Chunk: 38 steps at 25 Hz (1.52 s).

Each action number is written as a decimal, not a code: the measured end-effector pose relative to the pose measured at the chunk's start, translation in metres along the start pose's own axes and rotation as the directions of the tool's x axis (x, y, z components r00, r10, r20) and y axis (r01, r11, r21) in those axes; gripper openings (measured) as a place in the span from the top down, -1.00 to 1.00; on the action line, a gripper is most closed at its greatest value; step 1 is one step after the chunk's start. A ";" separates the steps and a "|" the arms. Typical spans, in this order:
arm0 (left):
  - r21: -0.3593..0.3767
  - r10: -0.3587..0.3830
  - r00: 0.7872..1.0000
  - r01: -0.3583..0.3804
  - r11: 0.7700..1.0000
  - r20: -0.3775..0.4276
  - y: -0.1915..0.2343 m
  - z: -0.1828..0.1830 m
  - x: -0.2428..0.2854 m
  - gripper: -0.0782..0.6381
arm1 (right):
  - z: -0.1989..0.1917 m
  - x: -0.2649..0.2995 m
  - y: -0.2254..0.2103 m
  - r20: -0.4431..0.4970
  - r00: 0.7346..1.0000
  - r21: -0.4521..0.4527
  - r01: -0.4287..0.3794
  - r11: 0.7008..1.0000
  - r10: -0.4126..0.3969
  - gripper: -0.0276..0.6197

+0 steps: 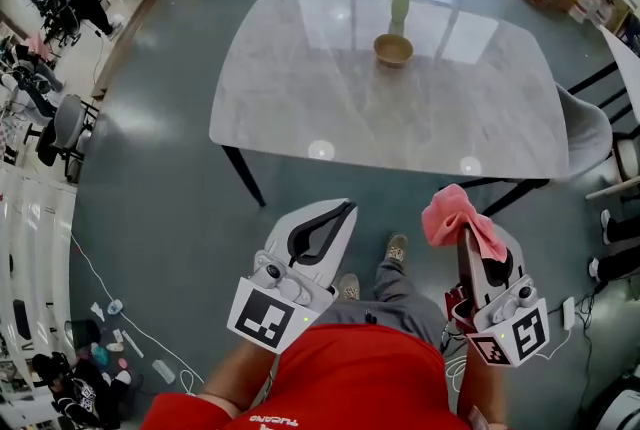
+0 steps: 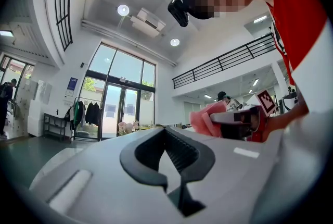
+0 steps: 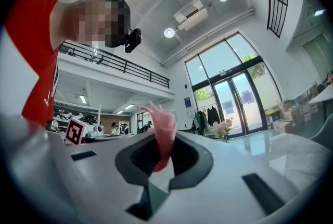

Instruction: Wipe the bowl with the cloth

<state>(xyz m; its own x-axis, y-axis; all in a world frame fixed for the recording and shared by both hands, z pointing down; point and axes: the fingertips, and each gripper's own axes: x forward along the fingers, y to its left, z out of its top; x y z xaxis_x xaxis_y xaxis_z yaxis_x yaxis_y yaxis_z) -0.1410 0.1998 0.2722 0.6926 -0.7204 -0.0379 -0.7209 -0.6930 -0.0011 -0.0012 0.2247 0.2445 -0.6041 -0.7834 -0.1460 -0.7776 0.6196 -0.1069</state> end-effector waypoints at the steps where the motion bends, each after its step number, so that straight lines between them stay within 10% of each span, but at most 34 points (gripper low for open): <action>1: -0.001 0.003 1.000 -0.003 1.000 -0.001 0.002 -0.001 0.004 0.77 | -0.001 0.003 -0.004 0.000 1.000 0.002 -0.003 1.000 0.003 0.85; 38: 0.105 0.183 0.959 -0.164 0.981 -0.215 0.131 -0.074 0.262 0.76 | -0.048 0.182 -0.265 -0.082 0.983 0.027 -0.162 0.986 0.163 0.85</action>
<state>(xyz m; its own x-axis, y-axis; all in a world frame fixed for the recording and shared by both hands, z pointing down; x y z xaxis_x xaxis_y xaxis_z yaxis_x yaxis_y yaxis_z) -0.0523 -0.0819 0.3363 0.5379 -0.8239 0.1786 -0.8232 -0.5590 -0.0995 0.0866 -0.0848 0.2936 -0.7352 -0.6730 -0.0807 -0.6647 0.7392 -0.1085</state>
